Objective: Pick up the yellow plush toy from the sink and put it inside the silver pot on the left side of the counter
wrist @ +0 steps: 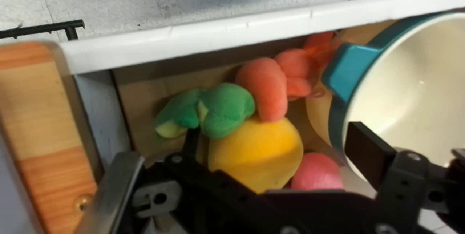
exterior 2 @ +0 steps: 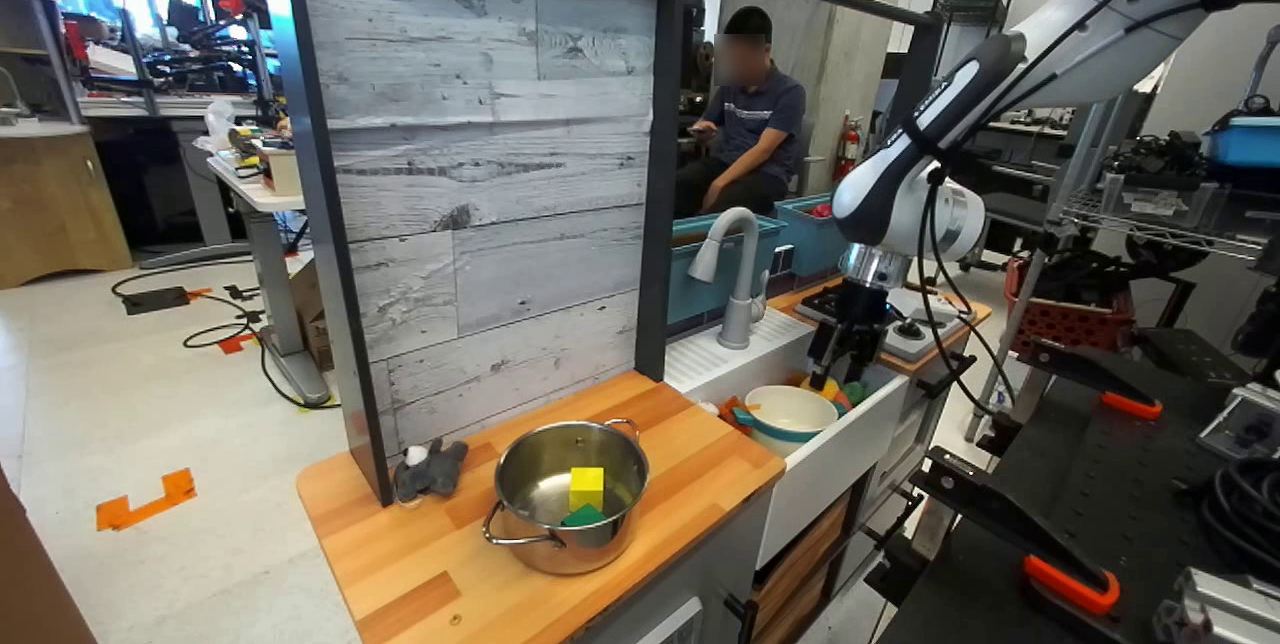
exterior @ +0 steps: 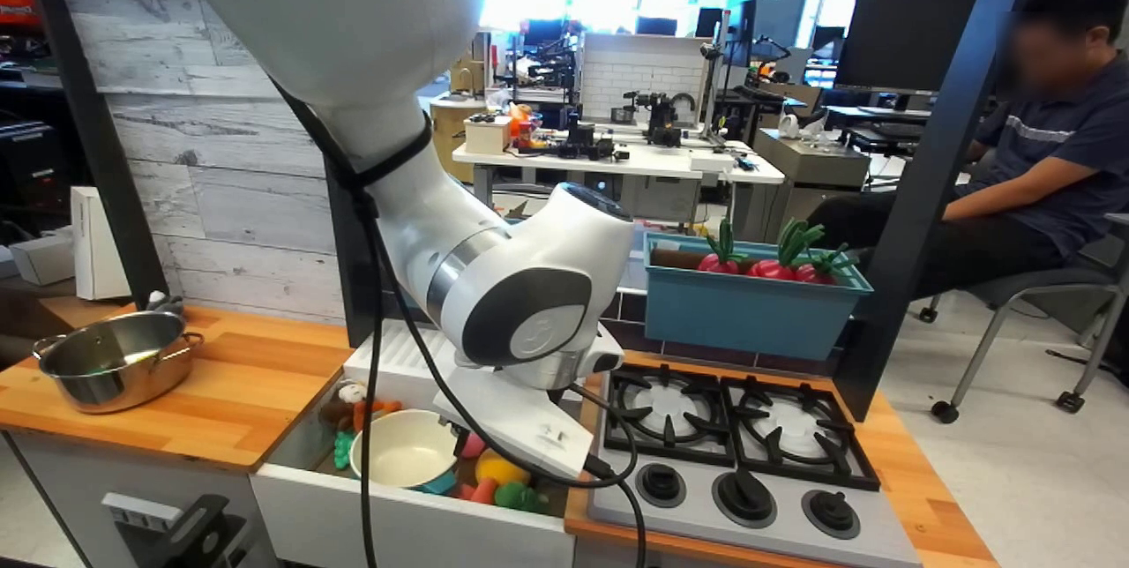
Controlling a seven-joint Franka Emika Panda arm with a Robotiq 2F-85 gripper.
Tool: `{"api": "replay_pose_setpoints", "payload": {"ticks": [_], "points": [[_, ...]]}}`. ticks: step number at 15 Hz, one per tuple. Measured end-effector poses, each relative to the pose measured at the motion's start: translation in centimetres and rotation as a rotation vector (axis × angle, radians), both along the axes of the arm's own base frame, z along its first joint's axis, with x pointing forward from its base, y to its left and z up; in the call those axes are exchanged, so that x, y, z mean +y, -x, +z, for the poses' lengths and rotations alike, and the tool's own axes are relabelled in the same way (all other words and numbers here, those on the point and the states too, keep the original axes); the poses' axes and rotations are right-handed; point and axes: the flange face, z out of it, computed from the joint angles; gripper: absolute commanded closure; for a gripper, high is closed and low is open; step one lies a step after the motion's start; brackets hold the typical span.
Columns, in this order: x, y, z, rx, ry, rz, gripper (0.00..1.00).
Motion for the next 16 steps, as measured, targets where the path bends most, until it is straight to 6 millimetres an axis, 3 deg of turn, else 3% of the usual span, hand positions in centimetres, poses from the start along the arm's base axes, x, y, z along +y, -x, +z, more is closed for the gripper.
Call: {"api": "replay_pose_setpoints", "payload": {"ticks": [7, 8, 10, 16], "points": [[0.3, -0.8, -0.9, -0.047, 0.009, -0.048, 0.0], [0.3, -1.0, -1.0, -0.049, 0.008, -0.056, 0.25], [0.3, -1.4, -1.1, -0.066, 0.011, -0.068, 0.34], [-0.2, -2.2, -1.6, -0.117, 0.035, -0.093, 0.81]]}}
